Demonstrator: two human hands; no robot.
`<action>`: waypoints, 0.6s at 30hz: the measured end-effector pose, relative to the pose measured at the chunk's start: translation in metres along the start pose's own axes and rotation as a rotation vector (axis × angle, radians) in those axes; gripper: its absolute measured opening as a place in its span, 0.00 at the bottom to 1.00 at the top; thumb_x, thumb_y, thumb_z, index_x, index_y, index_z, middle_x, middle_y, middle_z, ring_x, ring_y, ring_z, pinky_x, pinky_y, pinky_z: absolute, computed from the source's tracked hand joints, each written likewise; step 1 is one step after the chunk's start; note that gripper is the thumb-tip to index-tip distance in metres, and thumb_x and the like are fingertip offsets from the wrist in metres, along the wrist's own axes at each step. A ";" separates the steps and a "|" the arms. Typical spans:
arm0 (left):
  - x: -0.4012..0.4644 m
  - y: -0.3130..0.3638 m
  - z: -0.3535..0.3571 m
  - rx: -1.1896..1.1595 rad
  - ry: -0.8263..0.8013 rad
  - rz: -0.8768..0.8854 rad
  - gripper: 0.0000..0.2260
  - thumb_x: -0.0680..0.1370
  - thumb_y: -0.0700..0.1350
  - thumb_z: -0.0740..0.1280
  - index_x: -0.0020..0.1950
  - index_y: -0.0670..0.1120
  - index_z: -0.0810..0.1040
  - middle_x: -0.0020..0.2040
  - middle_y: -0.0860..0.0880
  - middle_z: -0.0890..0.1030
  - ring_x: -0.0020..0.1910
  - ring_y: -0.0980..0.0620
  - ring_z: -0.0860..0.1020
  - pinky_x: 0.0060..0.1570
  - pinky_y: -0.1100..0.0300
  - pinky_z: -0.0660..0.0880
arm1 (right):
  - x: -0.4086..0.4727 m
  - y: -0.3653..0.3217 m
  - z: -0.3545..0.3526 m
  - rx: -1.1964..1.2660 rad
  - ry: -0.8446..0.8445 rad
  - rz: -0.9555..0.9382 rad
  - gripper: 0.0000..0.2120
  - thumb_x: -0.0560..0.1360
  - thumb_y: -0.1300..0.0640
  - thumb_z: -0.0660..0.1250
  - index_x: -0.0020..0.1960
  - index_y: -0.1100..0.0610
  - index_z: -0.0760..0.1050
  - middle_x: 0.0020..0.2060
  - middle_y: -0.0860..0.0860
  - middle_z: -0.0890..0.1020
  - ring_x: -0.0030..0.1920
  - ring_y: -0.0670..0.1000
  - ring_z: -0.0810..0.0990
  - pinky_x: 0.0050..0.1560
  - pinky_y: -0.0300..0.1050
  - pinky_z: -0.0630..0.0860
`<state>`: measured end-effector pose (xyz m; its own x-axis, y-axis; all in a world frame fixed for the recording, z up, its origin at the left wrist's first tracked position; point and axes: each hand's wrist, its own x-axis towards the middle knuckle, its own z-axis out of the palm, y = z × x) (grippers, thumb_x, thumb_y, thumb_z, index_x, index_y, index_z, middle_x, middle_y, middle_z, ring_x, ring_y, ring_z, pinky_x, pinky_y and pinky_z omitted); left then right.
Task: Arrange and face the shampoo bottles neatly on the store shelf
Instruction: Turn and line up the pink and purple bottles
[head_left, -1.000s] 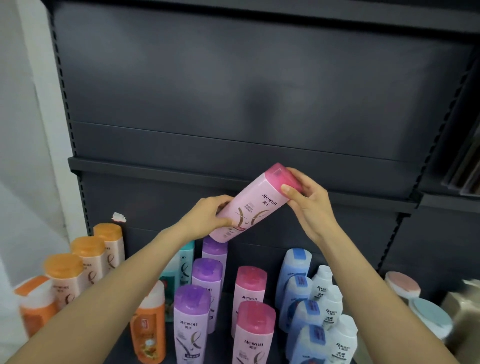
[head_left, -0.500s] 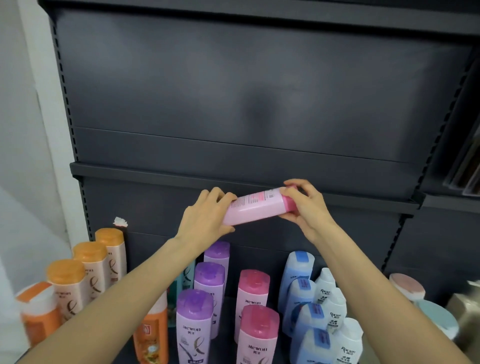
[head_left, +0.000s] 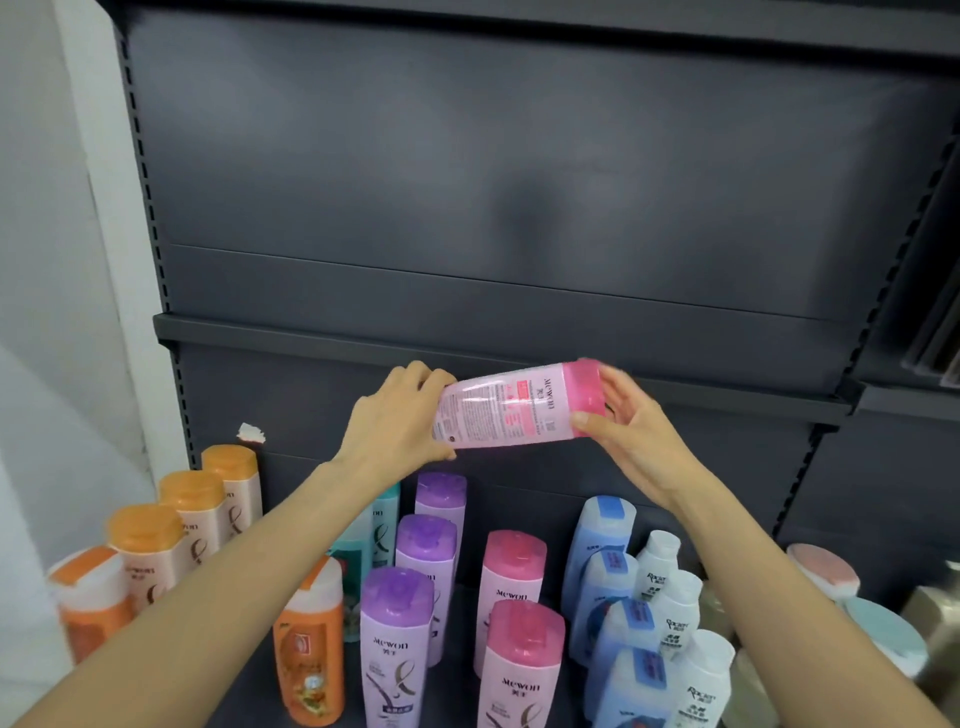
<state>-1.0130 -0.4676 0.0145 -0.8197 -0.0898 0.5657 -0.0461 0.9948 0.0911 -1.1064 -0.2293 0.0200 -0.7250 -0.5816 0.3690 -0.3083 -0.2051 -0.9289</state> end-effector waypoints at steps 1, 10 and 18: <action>-0.001 -0.001 0.000 0.036 0.069 0.017 0.33 0.65 0.54 0.76 0.66 0.51 0.68 0.58 0.51 0.71 0.57 0.52 0.71 0.44 0.56 0.74 | -0.001 0.002 0.000 -0.076 0.025 0.002 0.32 0.66 0.62 0.77 0.66 0.51 0.70 0.61 0.49 0.79 0.62 0.50 0.78 0.58 0.46 0.76; -0.003 -0.012 0.010 0.147 0.469 0.164 0.35 0.57 0.46 0.82 0.59 0.46 0.69 0.52 0.42 0.78 0.48 0.42 0.77 0.46 0.50 0.76 | -0.001 0.002 0.005 -0.019 0.089 -0.023 0.28 0.69 0.74 0.68 0.66 0.55 0.70 0.60 0.53 0.79 0.59 0.53 0.78 0.59 0.49 0.76; -0.004 -0.020 0.006 -0.018 0.211 0.136 0.36 0.65 0.52 0.77 0.70 0.52 0.68 0.57 0.50 0.75 0.52 0.48 0.74 0.46 0.55 0.74 | 0.006 0.003 0.014 0.140 0.209 0.002 0.25 0.75 0.65 0.66 0.70 0.51 0.68 0.58 0.50 0.81 0.57 0.49 0.80 0.49 0.38 0.78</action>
<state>-1.0123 -0.4871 0.0053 -0.6800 0.0353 0.7324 0.0684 0.9975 0.0154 -1.1027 -0.2446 0.0190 -0.8417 -0.4095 0.3518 -0.2288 -0.3197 -0.9195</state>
